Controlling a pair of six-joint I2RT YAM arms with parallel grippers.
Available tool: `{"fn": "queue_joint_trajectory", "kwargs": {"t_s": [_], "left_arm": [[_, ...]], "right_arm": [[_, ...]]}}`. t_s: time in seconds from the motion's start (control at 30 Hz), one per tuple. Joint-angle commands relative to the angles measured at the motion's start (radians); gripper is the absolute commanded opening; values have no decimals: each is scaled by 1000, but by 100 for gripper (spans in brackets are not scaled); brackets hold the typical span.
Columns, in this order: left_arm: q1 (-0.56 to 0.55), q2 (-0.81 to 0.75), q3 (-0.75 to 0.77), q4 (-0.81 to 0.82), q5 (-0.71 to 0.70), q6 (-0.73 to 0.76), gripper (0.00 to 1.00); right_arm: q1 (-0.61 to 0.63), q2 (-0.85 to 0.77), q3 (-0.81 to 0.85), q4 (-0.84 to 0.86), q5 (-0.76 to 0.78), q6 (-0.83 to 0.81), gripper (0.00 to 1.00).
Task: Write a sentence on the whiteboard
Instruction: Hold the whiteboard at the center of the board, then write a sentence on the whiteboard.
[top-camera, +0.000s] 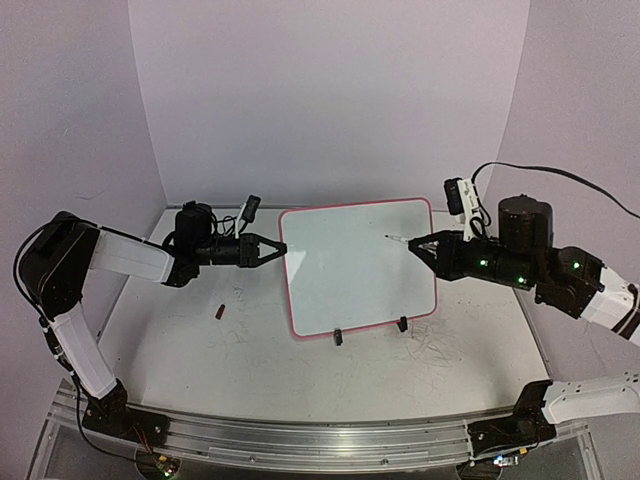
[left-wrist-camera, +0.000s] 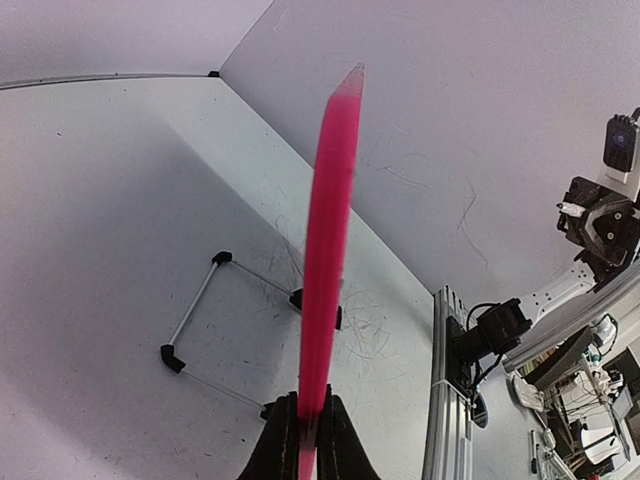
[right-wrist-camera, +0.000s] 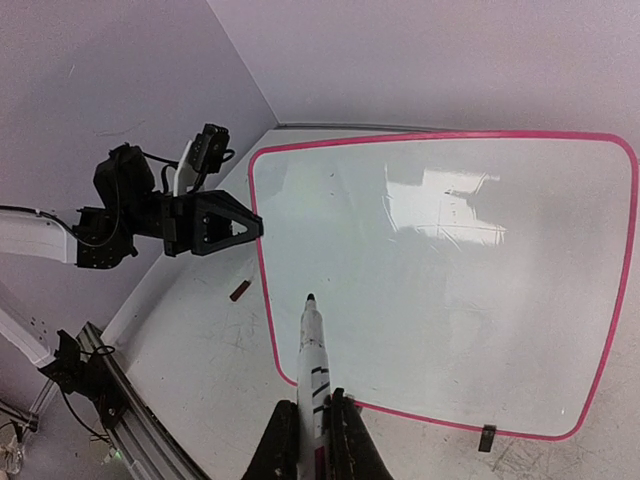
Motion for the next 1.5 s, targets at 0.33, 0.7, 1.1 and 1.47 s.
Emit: {"fn": "queue_joint_trajectory", "kwargs": {"t_s": [0.33, 0.7, 1.1, 1.47], "left_arm": [[2, -22, 17, -10, -13, -40, 0], [2, -34, -4, -21, -36, -9, 0], [2, -10, 29, -51, -18, -3, 0], [2, -19, 26, -54, -18, -1, 0]], "right_arm": [[57, 99, 65, 75, 40, -51, 0], [138, 219, 135, 74, 117, -83, 0], [258, 372, 259, 67, 334, -130, 0], [293, 526, 346, 117, 360, -188, 0]]}}
